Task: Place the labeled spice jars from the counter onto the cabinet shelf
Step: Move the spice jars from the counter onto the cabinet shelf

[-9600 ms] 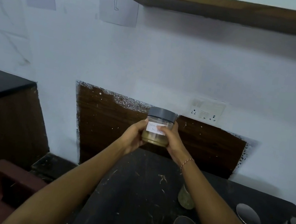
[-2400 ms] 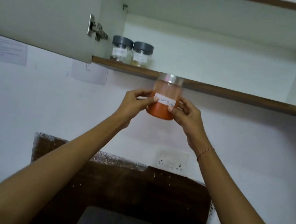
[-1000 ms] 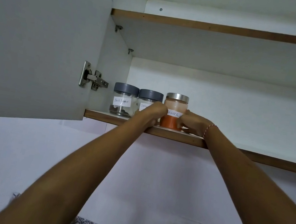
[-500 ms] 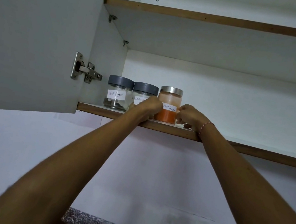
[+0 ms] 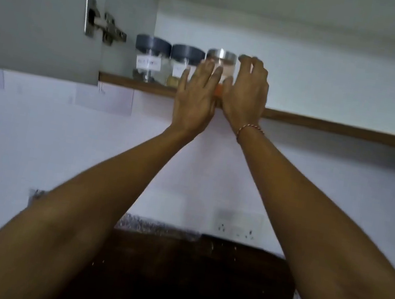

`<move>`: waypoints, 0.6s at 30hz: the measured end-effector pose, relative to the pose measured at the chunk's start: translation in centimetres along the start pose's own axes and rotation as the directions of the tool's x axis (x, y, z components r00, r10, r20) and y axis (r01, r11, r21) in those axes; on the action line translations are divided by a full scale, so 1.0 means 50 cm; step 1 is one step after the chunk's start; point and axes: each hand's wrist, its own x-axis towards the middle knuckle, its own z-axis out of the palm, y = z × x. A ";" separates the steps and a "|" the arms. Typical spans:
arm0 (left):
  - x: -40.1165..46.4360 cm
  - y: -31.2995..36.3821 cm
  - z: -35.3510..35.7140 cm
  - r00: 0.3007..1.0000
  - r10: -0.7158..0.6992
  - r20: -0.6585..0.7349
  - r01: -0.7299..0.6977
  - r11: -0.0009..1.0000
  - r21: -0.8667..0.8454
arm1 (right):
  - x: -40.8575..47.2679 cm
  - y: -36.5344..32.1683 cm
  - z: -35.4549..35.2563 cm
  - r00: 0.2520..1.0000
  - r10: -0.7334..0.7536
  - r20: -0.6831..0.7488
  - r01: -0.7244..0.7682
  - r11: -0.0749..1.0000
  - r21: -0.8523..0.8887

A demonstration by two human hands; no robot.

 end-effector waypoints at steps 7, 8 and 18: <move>-0.315 0.046 0.052 0.965 -0.164 0.203 0.163 0.986 0.018 | -0.316 0.060 0.002 0.998 -0.050 0.046 0.054 0.996 -0.075; -0.364 0.055 0.057 0.950 -0.179 0.257 0.178 0.984 0.026 | -0.365 0.074 0.001 0.995 -0.028 0.094 0.036 0.996 -0.083; -0.856 0.219 -0.011 0.708 -0.169 0.685 0.378 0.911 -0.166 | -0.884 0.185 -0.166 0.804 0.300 0.514 -0.147 0.937 -0.316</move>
